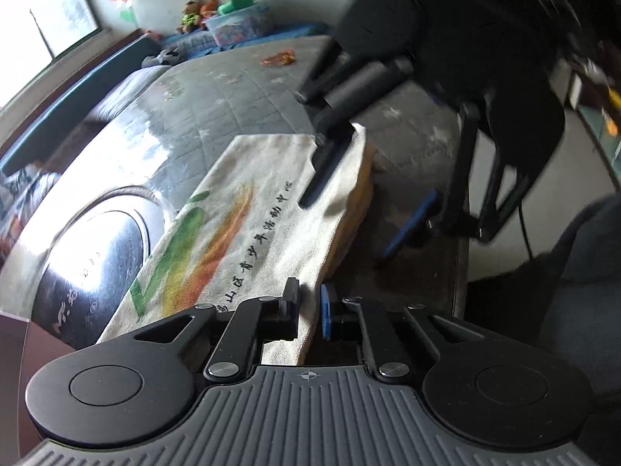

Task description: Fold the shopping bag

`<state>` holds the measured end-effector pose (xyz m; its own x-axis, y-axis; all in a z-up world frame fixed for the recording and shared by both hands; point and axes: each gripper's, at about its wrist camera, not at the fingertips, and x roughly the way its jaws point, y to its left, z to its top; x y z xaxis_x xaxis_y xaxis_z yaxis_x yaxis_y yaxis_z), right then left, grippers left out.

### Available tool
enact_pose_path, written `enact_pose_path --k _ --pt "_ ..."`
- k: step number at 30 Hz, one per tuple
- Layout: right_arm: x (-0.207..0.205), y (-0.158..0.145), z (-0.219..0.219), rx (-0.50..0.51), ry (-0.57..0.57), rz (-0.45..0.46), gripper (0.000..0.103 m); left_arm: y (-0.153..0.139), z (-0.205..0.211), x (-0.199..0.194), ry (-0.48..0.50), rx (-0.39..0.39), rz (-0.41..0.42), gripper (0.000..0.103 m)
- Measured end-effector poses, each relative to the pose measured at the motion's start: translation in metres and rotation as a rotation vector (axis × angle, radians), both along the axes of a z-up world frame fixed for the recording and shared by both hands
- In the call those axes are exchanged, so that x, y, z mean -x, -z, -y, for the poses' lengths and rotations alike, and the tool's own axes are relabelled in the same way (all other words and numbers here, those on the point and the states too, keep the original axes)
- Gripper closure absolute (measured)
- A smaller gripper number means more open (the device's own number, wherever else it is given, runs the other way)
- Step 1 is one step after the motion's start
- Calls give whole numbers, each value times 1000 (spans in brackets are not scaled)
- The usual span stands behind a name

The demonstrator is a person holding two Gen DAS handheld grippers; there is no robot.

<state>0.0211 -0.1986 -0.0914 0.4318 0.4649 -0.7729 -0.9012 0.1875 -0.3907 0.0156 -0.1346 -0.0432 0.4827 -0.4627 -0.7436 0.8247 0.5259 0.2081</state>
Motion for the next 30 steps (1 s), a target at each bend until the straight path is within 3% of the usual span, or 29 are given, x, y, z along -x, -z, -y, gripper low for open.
enact_pose_path --k 8,10,16,19,23,28,30 --pt "-1 9 -11 -6 -4 91 46 -11 -8 0 -15 47 -17 96" --pt "-4 10 -14 -7 8 95 53 -14 -12 2 -26 72 -28 96" --pt "-15 5 -13 -39 48 7 74 -12 -21 11 -12 75 -37 92" --pt "-21 0 -10 -65 78 -51 77 -9 -25 19 9 63 -22 89" --pt "-34 -9 -6 -105 127 -138 77 -9 -23 28 35 36 32 66" --pt "-46 -19 -1 -140 166 -219 78 4 -8 32 62 -71 118 65" --pt "-50 -20 1 -146 178 -241 78 10 -3 31 64 -106 147 69"
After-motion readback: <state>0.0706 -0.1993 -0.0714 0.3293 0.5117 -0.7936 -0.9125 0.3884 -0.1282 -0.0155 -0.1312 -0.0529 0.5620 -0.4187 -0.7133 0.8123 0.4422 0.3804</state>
